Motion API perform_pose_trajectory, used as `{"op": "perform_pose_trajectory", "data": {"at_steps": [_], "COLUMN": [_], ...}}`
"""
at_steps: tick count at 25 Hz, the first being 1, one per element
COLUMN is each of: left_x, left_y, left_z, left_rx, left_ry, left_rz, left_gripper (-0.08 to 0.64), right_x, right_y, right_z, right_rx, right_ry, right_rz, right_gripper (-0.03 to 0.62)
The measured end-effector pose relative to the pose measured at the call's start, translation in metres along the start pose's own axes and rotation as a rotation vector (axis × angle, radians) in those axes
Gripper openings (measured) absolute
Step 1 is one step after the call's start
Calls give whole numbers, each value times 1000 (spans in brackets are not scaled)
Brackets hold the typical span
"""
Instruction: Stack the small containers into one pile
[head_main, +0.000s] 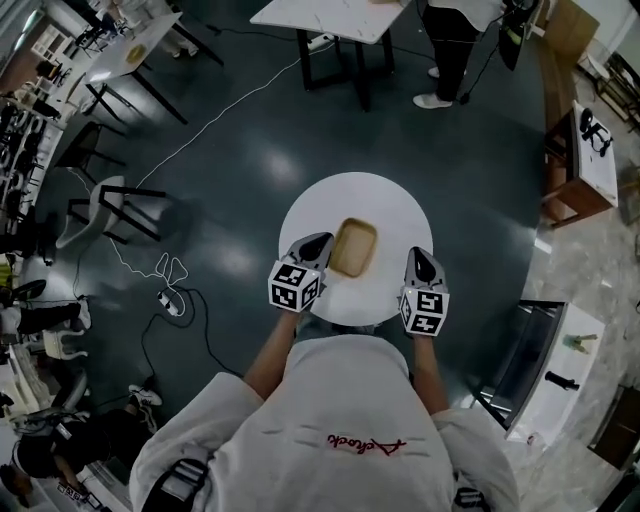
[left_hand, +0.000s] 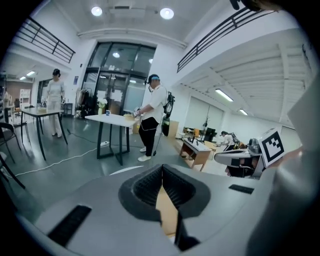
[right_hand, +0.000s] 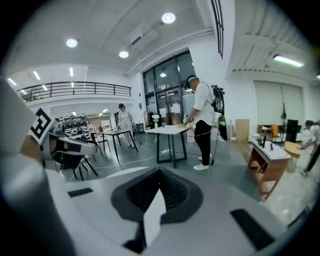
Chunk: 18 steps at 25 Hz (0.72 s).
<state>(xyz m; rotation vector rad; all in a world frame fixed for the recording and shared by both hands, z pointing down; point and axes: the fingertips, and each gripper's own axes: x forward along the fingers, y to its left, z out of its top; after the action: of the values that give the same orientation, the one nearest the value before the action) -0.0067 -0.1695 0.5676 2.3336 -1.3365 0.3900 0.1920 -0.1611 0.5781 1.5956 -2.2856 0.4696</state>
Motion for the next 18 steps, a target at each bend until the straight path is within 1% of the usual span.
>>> {"op": "perform_pose_trajectory", "data": {"at_steps": [4,7,13,18], "left_x": [-10,-14,-32,-60], "left_y": [-16,-26,-24,-16], "left_z": [23,29,28,19], "left_rx": [23,40,48,37], "left_ry": [-54,-70,-87,-102], "left_rz": [-29,-59,-97,-125], "left_gripper": [12,12,12,12], "right_x": [-18,-28,-44,-59], "right_y": [12,19,33,61], "right_z": [14,19,22,18], "right_rx": [-13,-14,-10,-3], "right_ry": [-47,-69,-92,-96], "right_rz": [24,29,0,-29], "right_gripper": [20,20,20,20]}}
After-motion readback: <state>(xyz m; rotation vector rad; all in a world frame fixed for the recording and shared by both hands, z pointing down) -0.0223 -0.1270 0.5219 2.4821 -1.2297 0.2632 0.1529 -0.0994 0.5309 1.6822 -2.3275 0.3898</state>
